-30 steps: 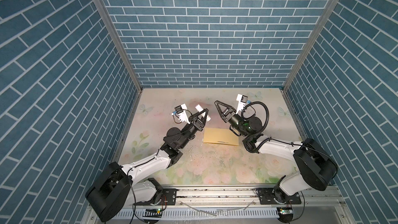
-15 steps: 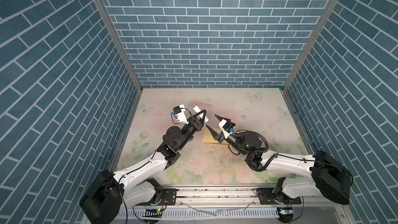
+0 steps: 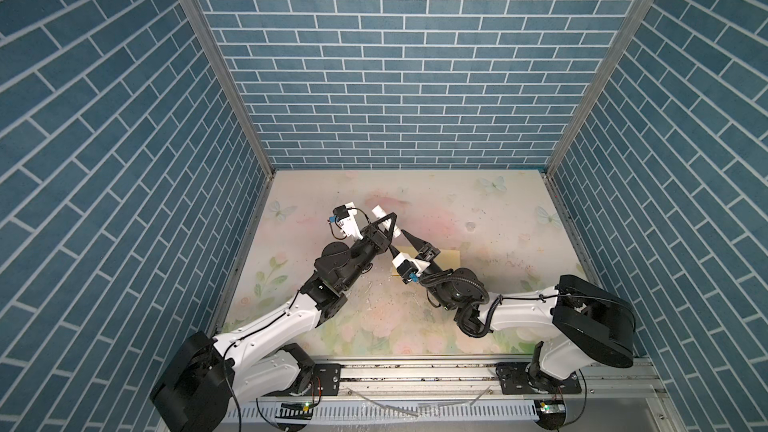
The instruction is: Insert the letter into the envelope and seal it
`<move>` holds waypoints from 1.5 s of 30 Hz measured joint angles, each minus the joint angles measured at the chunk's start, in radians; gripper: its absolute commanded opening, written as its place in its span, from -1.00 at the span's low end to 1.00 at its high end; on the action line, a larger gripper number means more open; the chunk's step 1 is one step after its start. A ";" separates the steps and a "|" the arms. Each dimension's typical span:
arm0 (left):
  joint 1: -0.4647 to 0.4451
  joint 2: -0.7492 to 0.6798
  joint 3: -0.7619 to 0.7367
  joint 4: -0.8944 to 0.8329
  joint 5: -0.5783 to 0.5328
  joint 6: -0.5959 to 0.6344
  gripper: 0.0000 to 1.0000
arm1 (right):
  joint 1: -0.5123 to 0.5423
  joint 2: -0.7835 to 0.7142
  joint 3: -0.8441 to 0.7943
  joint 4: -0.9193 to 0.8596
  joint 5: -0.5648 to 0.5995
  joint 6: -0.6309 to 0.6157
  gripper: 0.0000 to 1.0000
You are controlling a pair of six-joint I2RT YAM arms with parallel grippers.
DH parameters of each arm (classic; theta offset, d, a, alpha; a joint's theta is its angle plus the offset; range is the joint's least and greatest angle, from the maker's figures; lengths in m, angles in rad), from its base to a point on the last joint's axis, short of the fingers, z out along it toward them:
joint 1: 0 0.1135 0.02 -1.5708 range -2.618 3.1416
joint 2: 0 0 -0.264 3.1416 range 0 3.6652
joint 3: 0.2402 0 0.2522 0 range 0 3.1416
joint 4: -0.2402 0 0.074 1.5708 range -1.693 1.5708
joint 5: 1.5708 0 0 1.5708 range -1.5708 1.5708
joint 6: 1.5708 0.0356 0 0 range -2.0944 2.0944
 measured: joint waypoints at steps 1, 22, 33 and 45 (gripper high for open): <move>0.000 0.000 0.000 0.000 0.000 -0.001 -1.00 | 0.000 0.002 0.004 0.002 0.006 -0.005 -0.11; 0.000 0.000 0.000 0.005 -0.011 -0.021 -1.00 | 0.002 0.032 0.054 -0.016 0.070 -0.011 -0.86; 0.002 0.040 0.006 0.115 0.002 0.002 -1.00 | -0.106 -0.066 0.058 -0.143 -0.169 0.501 -1.00; 0.000 0.049 0.015 0.182 0.047 0.070 -1.00 | -0.297 -0.060 0.061 -0.072 -0.642 1.368 -1.00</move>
